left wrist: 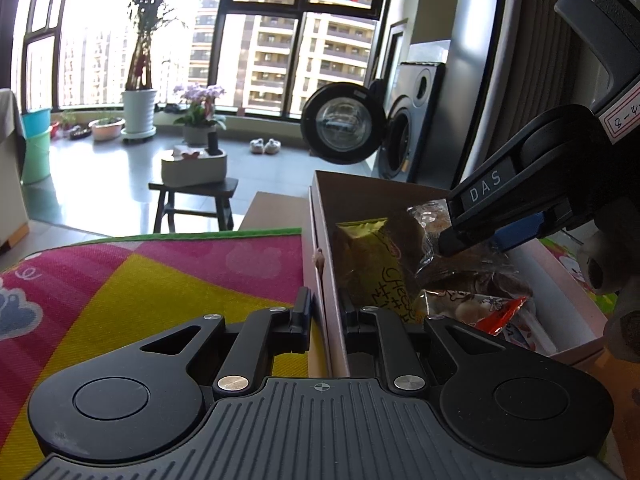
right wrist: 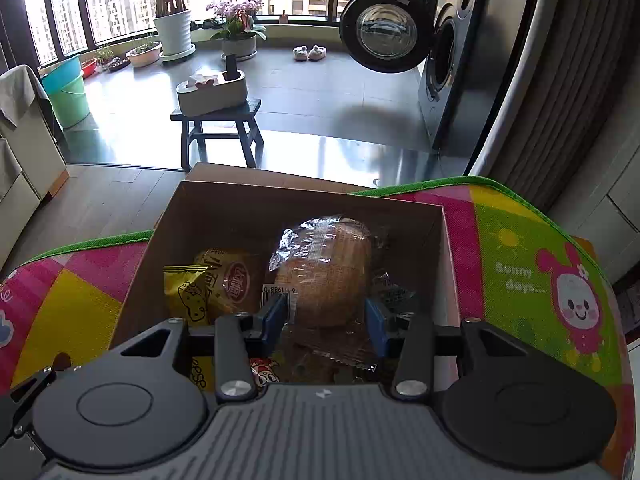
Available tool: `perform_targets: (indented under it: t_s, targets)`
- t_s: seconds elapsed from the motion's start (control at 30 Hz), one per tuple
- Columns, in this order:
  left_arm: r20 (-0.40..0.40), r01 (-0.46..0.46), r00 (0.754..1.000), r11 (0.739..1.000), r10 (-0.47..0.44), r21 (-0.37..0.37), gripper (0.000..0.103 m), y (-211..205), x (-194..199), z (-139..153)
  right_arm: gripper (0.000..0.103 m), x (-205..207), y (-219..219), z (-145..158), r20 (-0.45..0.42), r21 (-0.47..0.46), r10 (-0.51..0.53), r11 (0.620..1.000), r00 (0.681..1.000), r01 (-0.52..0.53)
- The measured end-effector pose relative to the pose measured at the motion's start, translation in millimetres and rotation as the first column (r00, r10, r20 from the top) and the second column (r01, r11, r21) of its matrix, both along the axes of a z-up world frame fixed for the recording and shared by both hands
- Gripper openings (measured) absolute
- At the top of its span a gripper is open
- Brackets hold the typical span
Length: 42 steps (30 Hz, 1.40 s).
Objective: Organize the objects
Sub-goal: 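Carry the bread roll with the right tool into the box and release, then withdraw the open right tool from the box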
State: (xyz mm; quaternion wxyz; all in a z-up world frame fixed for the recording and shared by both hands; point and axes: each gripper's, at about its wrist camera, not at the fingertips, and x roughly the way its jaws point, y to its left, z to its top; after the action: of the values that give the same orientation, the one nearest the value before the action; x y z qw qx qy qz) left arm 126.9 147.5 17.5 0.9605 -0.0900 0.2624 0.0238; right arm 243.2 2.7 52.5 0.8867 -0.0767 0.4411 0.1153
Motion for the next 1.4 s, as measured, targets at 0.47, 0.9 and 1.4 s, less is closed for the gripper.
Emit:
perform_targets:
  t_s: [0.47, 0.9, 1.4]
  targets:
    - [0.000, 0.000, 1.000, 1.000, 0.000, 0.000, 0.015, 0.1, 0.2, 0.2, 0.045, -2.7, -30.2, 29.0, 0.089, 0.144, -0.025, 0.989, 0.996, 0.012]
    - [0.000, -0.004, 1.000, 1.000, 0.004, 0.009, 0.015, -0.6, 0.2, 0.7, 0.044, -60.2, -39.5, 18.8, 0.152, 0.120, 0.128, 0.982, 0.980, -0.146]
    - [0.002, -0.006, 1.000, 1.000, 0.006, 0.016, 0.015, -0.5, -2.0, 0.8, 0.032, -64.7, -40.3, -9.6, 0.104, 0.028, 0.160, 0.986, 0.982, -0.163]
